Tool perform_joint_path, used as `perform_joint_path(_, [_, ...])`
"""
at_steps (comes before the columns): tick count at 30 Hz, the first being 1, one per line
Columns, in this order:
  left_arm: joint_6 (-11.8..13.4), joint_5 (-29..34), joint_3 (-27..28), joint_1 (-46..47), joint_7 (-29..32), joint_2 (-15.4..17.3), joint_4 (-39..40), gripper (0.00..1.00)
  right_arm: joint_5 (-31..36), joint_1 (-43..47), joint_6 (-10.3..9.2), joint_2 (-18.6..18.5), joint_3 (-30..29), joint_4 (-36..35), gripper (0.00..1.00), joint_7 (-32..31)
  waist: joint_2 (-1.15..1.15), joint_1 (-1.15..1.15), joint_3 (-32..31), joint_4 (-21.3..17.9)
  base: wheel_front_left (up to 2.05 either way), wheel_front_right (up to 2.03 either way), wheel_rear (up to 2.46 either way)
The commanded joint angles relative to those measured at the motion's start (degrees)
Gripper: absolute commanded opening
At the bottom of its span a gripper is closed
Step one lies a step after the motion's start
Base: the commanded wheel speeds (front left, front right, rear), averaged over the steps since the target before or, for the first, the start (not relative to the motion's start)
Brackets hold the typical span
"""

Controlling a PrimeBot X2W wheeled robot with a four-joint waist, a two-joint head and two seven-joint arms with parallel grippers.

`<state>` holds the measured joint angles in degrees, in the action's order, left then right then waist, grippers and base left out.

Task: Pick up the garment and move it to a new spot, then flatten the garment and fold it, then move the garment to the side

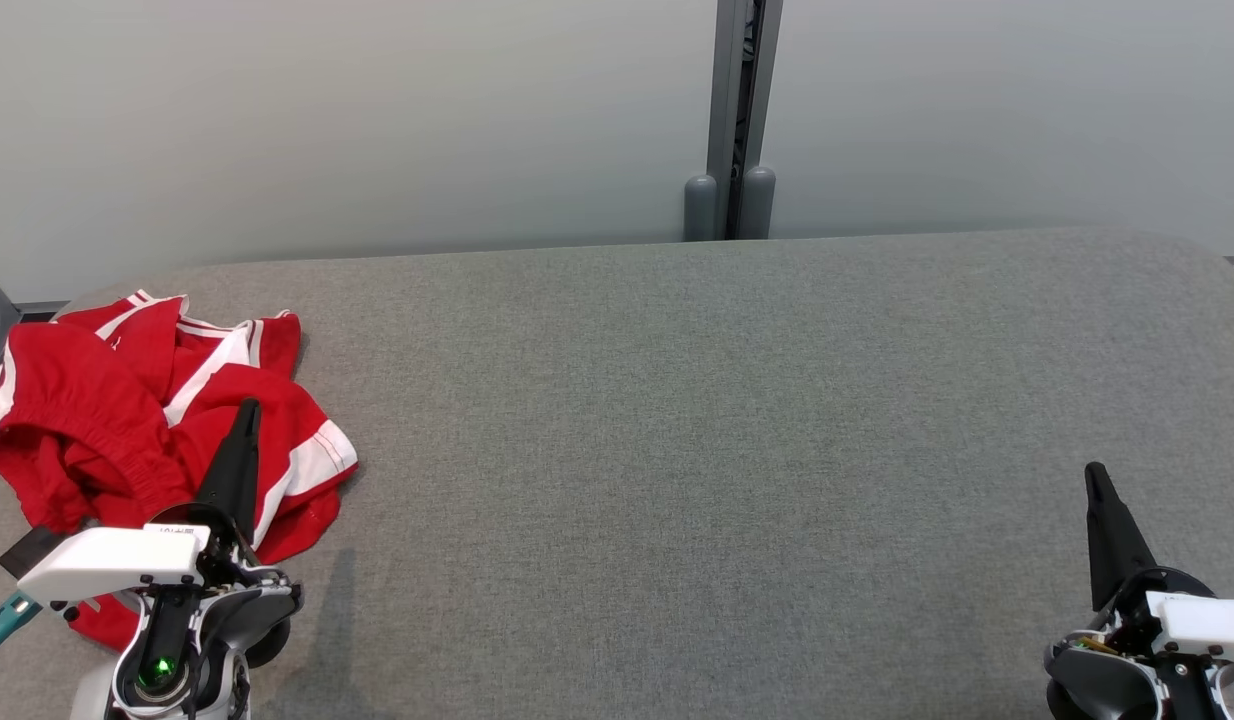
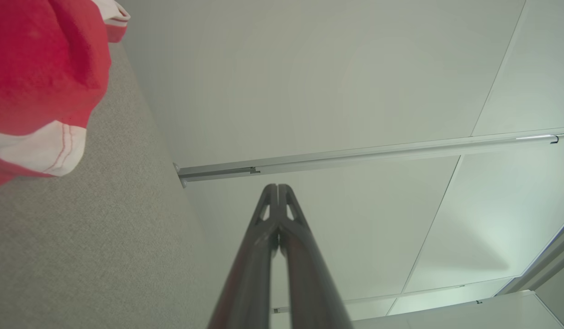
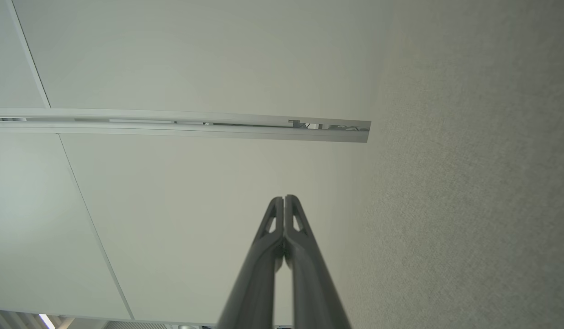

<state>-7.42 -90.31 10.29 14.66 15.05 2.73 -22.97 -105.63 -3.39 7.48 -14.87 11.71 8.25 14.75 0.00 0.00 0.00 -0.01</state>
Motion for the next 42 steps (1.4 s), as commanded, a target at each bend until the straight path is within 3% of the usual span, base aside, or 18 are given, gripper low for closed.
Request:
perform_joint_path(1, [-0.2,-0.3,0.2,1.2,-0.1,0.3,0.1,0.0,-0.4,-0.6,0.02,-0.4,0.0,-0.2,0.0,0.4,0.0,0.0,0.0,0.0,0.0,0.0,0.0])
perform_joint_path(31, [-0.2,-0.3,0.2,1.2,-0.1,0.3,0.1,0.0,-0.4,-0.6,0.03,-0.4,0.0,-0.2,0.0,0.4,0.0,0.0,0.0,0.0,0.0,0.0,0.0])
perform_joint_path(32, [0.0,0.0,0.0,0.0,0.0,0.0,0.0,1.0,0.0,0.0,0.0,0.0,0.0,0.0,1.0,0.0,0.0,0.0,0.0,0.0,0.0,0.0,0.0])
perform_joint_path(42, [0.0,0.3,-1.3,-2.9,-2.7,-0.6,0.4,1.0,0.7,1.2,-0.06,1.9,0.3,0.5,1.0,-0.2,0.0,0.0,0.1,0.1,0.0,0.0,0.0])
